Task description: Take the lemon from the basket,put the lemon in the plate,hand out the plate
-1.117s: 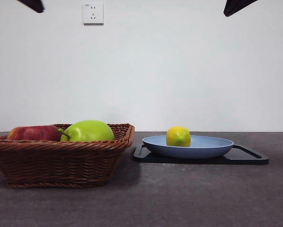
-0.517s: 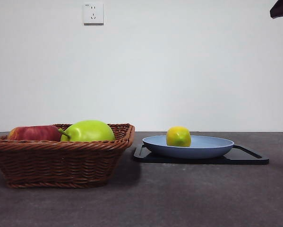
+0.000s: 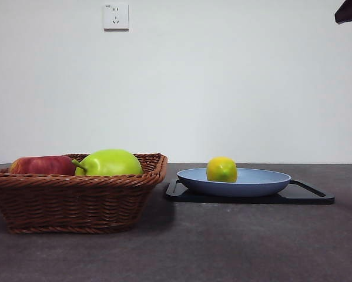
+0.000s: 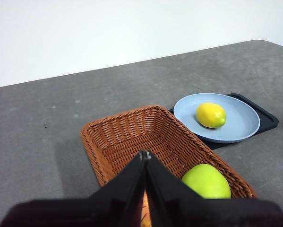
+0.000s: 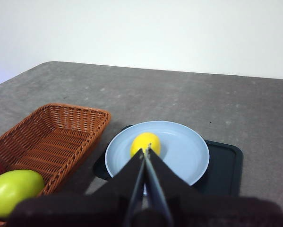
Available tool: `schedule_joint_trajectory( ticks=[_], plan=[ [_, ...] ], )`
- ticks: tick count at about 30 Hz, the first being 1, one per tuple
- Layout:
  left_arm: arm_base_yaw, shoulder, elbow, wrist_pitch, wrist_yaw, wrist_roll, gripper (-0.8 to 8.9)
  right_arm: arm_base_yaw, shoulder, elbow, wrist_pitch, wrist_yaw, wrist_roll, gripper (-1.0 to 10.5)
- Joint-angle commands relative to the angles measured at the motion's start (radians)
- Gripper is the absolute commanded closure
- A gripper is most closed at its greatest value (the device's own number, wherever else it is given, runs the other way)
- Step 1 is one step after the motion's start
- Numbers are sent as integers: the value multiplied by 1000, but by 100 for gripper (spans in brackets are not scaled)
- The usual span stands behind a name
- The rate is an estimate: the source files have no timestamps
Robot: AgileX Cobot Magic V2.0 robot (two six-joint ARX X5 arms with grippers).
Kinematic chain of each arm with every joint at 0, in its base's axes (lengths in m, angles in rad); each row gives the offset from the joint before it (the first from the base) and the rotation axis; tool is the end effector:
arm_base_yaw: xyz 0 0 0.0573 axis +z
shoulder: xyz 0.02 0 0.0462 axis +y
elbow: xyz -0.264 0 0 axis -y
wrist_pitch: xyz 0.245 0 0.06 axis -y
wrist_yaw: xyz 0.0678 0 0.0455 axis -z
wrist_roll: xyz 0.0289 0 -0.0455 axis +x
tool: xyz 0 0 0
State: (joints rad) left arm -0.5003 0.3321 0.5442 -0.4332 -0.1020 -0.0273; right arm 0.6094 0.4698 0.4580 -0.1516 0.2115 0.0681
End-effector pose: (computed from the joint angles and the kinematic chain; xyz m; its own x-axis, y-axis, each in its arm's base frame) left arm 0.0817 -0.0413 0.2786 0.9005 -0.3762 -0.2182 0.3846 0.9231 -0.0043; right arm 0.1060 0.0666 0.2645 0.9112 0.3800 -0.1590 -0.3798 0.9245 0.0331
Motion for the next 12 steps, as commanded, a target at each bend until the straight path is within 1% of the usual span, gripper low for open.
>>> schedule_joint_trajectory(
  ticks=[1, 4, 5, 6, 9, 12],
  plan=[
    [-4, -1, 5, 6, 0, -6, 805, 7, 1, 8, 11, 5, 13, 941],
    [-2, -27, 2, -18, 0, -6, 805, 6, 1, 8, 10, 5, 13, 941],
    [5, -49, 2, -40, -2, 4, 805, 6, 1, 8, 10, 5, 13, 941],
    [15, -74, 2, -60, -11, 35, 805, 7, 1, 8, 11, 4, 13, 941],
    [93, -179, -8, -108, -26, 39, 805, 7, 1, 8, 10, 5, 13, 941],
    [205, -253, -58, -66, -26, 56, 805, 7, 1, 8, 10, 5, 13, 941]
  ],
)
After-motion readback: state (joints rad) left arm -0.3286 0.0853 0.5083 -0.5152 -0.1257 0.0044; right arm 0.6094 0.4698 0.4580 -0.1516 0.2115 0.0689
